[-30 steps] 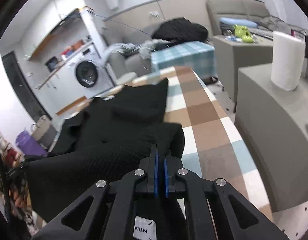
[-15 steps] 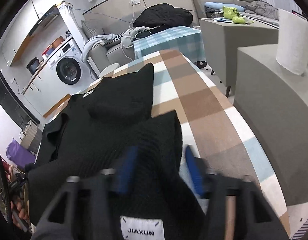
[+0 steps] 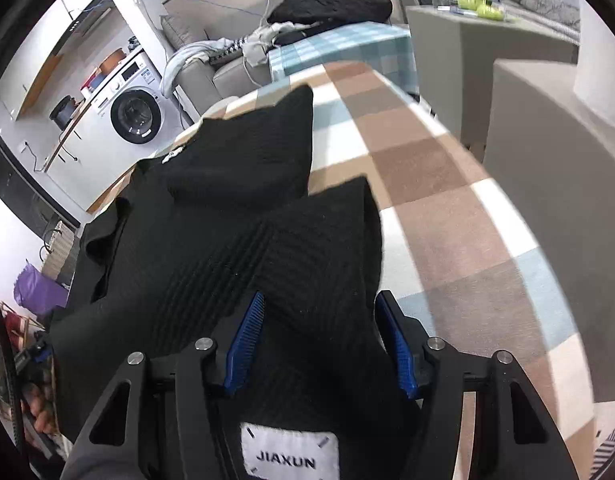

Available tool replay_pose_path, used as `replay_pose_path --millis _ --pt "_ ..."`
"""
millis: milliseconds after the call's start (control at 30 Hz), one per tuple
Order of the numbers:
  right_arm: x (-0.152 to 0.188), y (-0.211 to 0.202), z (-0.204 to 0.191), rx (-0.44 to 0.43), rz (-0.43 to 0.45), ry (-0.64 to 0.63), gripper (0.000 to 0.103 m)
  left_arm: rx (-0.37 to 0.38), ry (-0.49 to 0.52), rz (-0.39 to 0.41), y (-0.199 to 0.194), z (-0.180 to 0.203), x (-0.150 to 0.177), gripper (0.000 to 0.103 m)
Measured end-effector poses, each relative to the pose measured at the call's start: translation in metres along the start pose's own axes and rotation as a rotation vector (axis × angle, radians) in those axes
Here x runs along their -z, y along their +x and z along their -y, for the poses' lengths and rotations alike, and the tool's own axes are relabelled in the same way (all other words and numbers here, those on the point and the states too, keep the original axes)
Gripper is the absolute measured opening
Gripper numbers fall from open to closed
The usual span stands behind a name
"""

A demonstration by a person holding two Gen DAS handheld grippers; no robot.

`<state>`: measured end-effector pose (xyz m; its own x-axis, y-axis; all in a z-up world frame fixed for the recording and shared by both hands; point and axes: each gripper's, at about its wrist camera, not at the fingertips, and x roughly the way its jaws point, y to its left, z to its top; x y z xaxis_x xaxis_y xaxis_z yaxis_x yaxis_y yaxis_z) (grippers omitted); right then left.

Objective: Fold small clothes

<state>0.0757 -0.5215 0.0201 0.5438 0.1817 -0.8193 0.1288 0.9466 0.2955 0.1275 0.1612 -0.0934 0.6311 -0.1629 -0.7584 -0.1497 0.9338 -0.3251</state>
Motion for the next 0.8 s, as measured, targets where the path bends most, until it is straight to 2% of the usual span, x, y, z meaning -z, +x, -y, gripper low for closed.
replay_pose_path --millis 133,233,333,467,533,567,600,667,800 --pt "-0.003 -0.008 0.006 -0.018 0.023 0.015 0.073 0.026 0.016 -0.012 0.006 0.005 -0.002 0.066" --pt "-0.007 0.0 0.003 -0.026 0.013 0.022 0.073 0.024 0.0 -0.057 0.03 0.008 -0.007 0.066" --pt "-0.009 0.011 -0.005 -0.035 0.003 0.016 0.072 0.021 -0.009 -0.068 0.043 0.011 -0.009 0.066" --pt "-0.01 0.02 -0.016 0.001 0.005 -0.025 0.054 0.028 -0.009 -0.045 0.048 0.015 -0.011 0.064" --pt "-0.009 0.023 -0.018 0.003 0.008 -0.038 0.043 0.051 0.008 -0.034 0.049 0.017 -0.01 0.047" --pt "-0.009 0.023 -0.02 0.0 0.015 -0.048 0.037 0.066 0.02 -0.042 0.051 0.02 -0.009 0.032" --pt "-0.009 0.023 -0.021 0.004 0.018 -0.061 0.034 0.067 0.034 -0.053 0.053 0.023 -0.007 0.025" --pt "-0.008 0.022 -0.023 0.009 0.019 -0.084 0.025 0.051 0.077 -0.056 0.052 0.03 -0.004 0.021" --pt "-0.004 0.019 -0.023 0.017 0.015 -0.101 0.022 0.046 0.102 -0.057 0.045 0.035 0.004 0.02"
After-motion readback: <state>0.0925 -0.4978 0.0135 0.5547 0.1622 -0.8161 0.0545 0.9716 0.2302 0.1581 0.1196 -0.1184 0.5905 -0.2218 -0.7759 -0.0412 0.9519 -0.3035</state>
